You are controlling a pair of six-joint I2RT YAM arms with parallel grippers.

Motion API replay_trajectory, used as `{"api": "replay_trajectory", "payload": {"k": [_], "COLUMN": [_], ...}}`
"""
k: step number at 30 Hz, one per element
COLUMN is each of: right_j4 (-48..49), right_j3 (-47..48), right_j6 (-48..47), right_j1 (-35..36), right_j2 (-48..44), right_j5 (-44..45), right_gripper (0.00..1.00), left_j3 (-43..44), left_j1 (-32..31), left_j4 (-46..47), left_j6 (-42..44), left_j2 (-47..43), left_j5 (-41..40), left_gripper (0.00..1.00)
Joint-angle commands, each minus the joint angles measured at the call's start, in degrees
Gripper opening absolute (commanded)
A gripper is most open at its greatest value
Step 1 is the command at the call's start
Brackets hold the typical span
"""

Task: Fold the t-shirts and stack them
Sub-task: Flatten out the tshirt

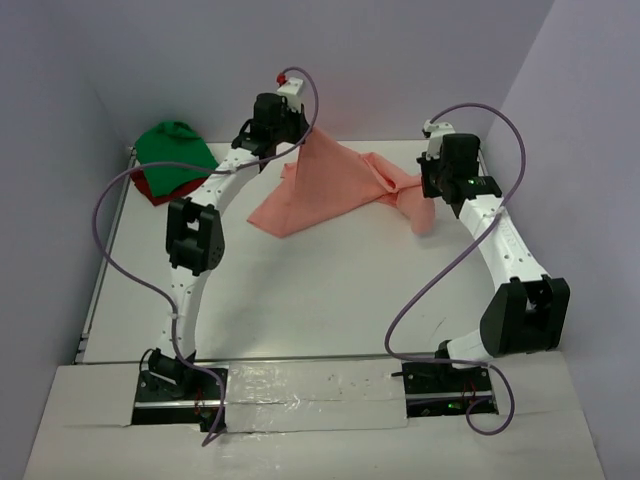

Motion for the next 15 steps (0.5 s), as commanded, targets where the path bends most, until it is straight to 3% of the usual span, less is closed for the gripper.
{"api": "replay_trajectory", "payload": {"k": [1, 7, 15], "right_j4": [3.4, 2.8, 1.0], "right_j3": [-0.8, 2.2, 5.4], "right_j6": [-0.1, 1.0, -1.2], "right_j1": [-1.0, -1.8, -2.3], "right_j2": [-4.8, -9.0, -17.3], "right_j5": [-0.2, 6.4, 11.9], "right_gripper": [0.0, 0.0, 0.0], "left_j3": [-1.3, -7.4, -22.9], "left_j1": [0.0, 1.2, 3.1], "left_j4": [1.5, -0.9, -2.1], "left_j6": [2.2, 3.8, 6.5], "left_j2": [-8.3, -19.9, -41.9], "left_j5": [-3.4, -6.6, -10.3], "left_gripper": [0.05, 0.04, 0.04]}}
